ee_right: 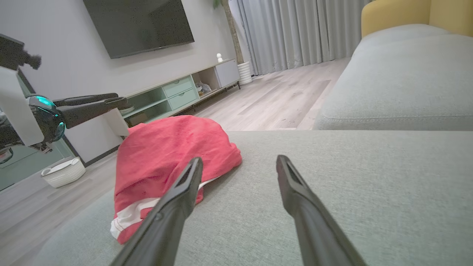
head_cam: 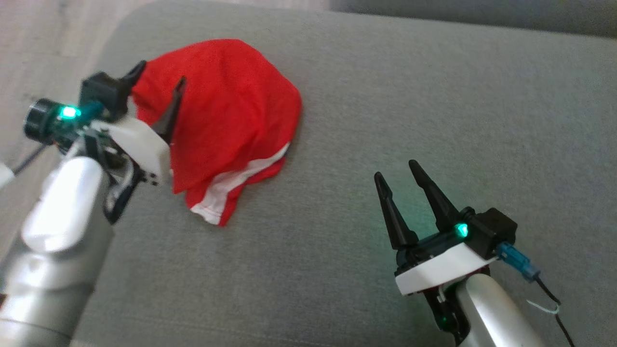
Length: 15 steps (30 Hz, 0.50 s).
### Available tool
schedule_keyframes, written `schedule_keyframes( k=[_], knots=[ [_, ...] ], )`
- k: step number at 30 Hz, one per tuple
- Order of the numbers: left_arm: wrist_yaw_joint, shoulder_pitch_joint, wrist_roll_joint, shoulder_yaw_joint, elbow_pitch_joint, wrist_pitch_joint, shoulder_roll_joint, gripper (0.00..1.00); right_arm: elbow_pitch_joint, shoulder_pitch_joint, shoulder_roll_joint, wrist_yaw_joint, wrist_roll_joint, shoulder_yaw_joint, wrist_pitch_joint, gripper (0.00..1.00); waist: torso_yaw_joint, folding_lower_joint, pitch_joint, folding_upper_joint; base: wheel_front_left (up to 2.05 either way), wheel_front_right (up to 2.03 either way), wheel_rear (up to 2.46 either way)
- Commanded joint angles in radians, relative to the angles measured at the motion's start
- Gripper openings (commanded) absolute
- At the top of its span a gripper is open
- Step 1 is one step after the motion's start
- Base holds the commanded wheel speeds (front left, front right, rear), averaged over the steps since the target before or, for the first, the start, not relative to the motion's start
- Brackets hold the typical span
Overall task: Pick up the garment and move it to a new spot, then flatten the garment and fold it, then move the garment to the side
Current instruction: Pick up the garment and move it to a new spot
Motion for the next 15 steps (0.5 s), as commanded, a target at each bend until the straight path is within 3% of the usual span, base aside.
schedule_keyframes(
  k=[1,7,13,14,15],
  knots=[
    [0.002,-0.07,-0.041,0.014,0.001,0.019,0.067,1.0,-0.033,-0.033,-0.001,-0.001,-0.009,0.026,-0.011,1.0,-0.049,-0.0003,0.046,0.0,0.0,0.0,0.0],
    [0.002,-0.154,-0.172,-0.1,0.116,0.058,0.13,1.0,-0.04,-0.052,-0.001,-0.001,-0.011,0.023,-0.011,1.0,-0.094,-0.0003,0.079,0.0,0.0,0.0,0.0],
    [0.002,-0.182,-0.261,-0.16,0.206,0.048,0.136,1.0,-0.04,-0.062,-0.001,-0.001,-0.017,0.02,-0.011,1.0,-0.114,-0.0003,0.092,0.0,0.0,0.0,0.0],
    [0.002,-0.183,-0.272,-0.171,0.221,0.05,0.136,0.9,-0.04,-0.063,-0.001,-0.001,-0.017,0.02,-0.011,1.0,-0.116,-0.0003,0.092,0.0,0.0,0.0,0.0],
    [0.002,-0.185,-0.283,-0.18,0.233,0.049,0.135,0.19,-0.04,-0.064,-0.001,-0.001,-0.016,0.02,-0.011,1.0,-0.117,-0.0003,0.091,0.0,0.0,0.0,0.0]
  ],
)
